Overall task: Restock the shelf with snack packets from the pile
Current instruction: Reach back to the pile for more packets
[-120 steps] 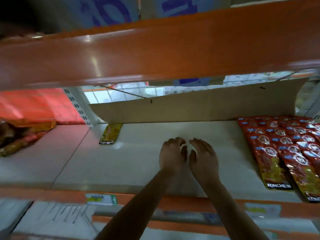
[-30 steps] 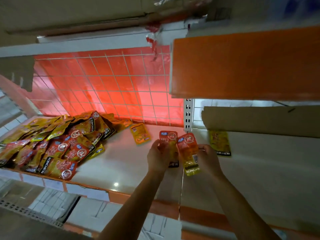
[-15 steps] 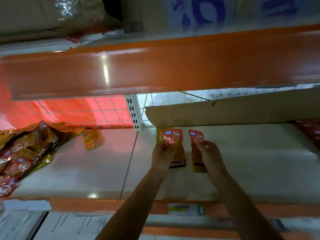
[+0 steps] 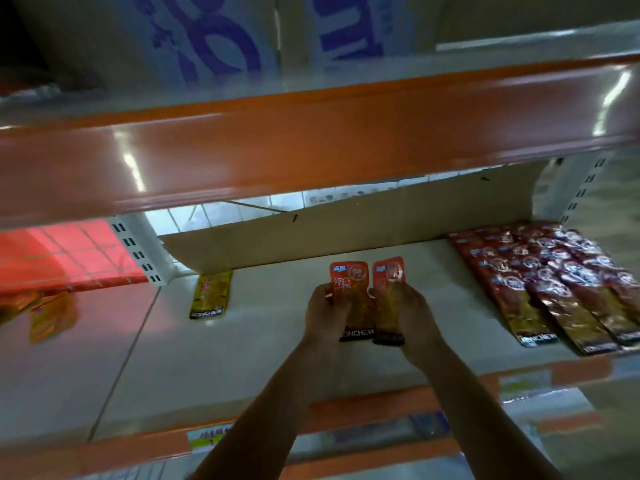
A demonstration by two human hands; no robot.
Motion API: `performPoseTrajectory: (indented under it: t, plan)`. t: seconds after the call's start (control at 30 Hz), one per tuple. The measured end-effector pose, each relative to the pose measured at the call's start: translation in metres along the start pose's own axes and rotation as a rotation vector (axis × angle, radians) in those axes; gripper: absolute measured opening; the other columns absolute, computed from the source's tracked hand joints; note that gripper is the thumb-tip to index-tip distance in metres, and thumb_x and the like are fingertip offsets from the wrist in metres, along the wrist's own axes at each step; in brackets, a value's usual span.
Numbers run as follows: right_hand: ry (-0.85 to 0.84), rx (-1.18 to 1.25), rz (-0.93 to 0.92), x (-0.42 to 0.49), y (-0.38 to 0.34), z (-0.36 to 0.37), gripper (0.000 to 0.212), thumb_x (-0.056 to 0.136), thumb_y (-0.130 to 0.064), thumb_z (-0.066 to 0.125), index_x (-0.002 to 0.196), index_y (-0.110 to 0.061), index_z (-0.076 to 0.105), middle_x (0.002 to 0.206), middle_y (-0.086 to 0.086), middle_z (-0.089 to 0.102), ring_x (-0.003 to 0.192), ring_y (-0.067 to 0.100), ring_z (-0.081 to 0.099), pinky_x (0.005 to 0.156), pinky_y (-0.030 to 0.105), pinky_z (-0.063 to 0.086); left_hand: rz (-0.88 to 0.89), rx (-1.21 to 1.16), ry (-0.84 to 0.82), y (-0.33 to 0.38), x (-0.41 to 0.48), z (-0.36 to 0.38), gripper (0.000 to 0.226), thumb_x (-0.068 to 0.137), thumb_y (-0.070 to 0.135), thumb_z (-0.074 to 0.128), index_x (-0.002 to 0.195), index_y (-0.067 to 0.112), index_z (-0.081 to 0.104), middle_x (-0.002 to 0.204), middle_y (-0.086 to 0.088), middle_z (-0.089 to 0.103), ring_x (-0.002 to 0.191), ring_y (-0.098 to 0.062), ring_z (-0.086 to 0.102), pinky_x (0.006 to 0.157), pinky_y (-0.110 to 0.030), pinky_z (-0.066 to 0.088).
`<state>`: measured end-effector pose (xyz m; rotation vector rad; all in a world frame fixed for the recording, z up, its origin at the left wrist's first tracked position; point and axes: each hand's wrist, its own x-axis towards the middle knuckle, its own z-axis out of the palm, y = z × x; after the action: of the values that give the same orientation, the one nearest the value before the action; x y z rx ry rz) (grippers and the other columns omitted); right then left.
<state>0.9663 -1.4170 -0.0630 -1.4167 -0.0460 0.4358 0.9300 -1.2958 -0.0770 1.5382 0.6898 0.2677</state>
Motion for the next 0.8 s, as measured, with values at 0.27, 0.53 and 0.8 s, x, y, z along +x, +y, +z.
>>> performPoseTrajectory:
  t: [0.27,0.53,0.8]
  plan:
    - [0.259,-0.174,-0.170,-0.001,-0.008,-0.057,0.026,0.098,-0.015,0.044,0.092,0.003,0.062,0.092,0.026,0.065,0.086,0.043,0.062,0.076,0.052,0.052,0.007,0.012,-0.159,0.009,-0.002,0.058,0.018,0.091,0.026,0.059,0.108,0.025,0.055,0.098,0.007,0.062,0.091,-0.011,0.062,0.076,-0.029,0.052]
    - [0.496,-0.329,-0.291,0.012,-0.017,-0.132,0.015,0.090,-0.005,0.049,0.076,-0.006,0.054,0.061,0.003,0.047,0.050,0.010,0.038,0.046,0.023,0.031,-0.089,0.012,-0.226,0.007,-0.012,0.121,0.004,0.090,0.023,0.063,0.093,0.020,0.064,0.093,-0.003,0.071,0.082,-0.015,0.068,0.070,-0.028,0.056]
    - [0.629,-0.396,-0.321,0.039,-0.043,-0.221,0.012,0.091,-0.007,0.046,0.084,-0.009,0.056,0.065,0.002,0.053,0.053,0.015,0.045,0.047,0.024,0.034,-0.121,0.048,-0.264,0.003,-0.027,0.196,0.007,0.085,0.012,0.070,0.091,0.012,0.067,0.096,-0.011,0.071,0.088,-0.025,0.068,0.083,-0.040,0.056]
